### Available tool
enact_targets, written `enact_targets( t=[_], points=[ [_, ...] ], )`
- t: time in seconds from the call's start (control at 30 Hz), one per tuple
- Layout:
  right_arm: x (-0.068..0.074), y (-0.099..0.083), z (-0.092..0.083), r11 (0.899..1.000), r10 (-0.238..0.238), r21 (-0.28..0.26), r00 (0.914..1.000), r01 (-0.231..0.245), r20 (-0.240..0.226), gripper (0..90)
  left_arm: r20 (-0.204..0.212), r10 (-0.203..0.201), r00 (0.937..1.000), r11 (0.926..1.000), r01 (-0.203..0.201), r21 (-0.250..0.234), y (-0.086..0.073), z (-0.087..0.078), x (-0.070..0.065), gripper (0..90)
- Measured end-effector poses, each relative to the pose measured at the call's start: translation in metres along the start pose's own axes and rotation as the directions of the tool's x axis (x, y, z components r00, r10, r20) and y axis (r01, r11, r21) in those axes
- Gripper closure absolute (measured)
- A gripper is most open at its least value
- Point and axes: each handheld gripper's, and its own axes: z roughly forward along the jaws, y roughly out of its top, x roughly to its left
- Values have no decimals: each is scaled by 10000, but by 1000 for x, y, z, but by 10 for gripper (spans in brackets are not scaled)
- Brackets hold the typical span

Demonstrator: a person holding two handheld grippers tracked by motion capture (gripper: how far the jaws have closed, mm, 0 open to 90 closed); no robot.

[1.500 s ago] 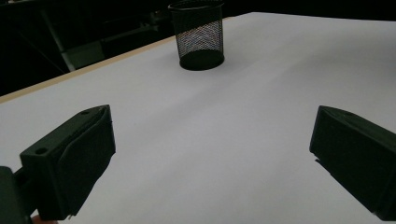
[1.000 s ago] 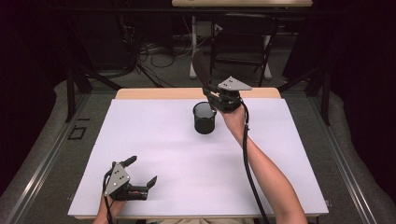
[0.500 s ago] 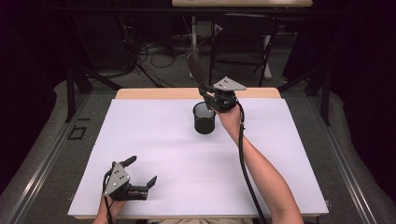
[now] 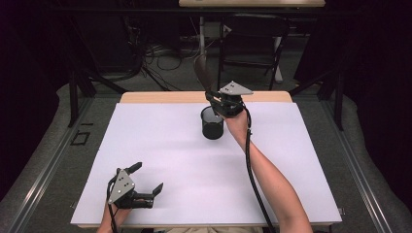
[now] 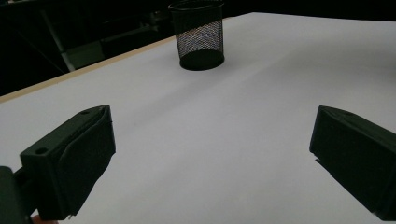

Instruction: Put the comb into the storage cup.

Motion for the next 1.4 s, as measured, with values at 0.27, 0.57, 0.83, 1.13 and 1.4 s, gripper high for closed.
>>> enact_targets(
  t=[0.27, 0.57, 0.83, 1.13, 1.4],
  points=[
    [2, -3, 4, 9999, -36, 130, 10000, 37, -54, 724, 6, -19, 10000, 10000, 19, -7, 0, 0, 0, 3],
    [2, -8, 10, 9996, 32, 280, 10000, -32, 0, 724, 22, -6, 10000, 10000, 6, -18, 0, 0, 0, 3],
    [2, -13, 13, 9989, 58, 455, 10000, -57, -15, 725, 32, -15, 10000, 10000, 15, -15, 0, 0, 0, 3],
    [3, -17, 17, 9983, -17, 580, 10000, 20, -66, 724, 26, -20, 10000, 10000, 20, -21, 0, 0, 0, 3],
    [3, -21, 18, 9978, -11, 663, 10000, 14, -45, 724, 18, -16, 10000, 10000, 16, -23, 0, 0, 0, 3]
  ],
)
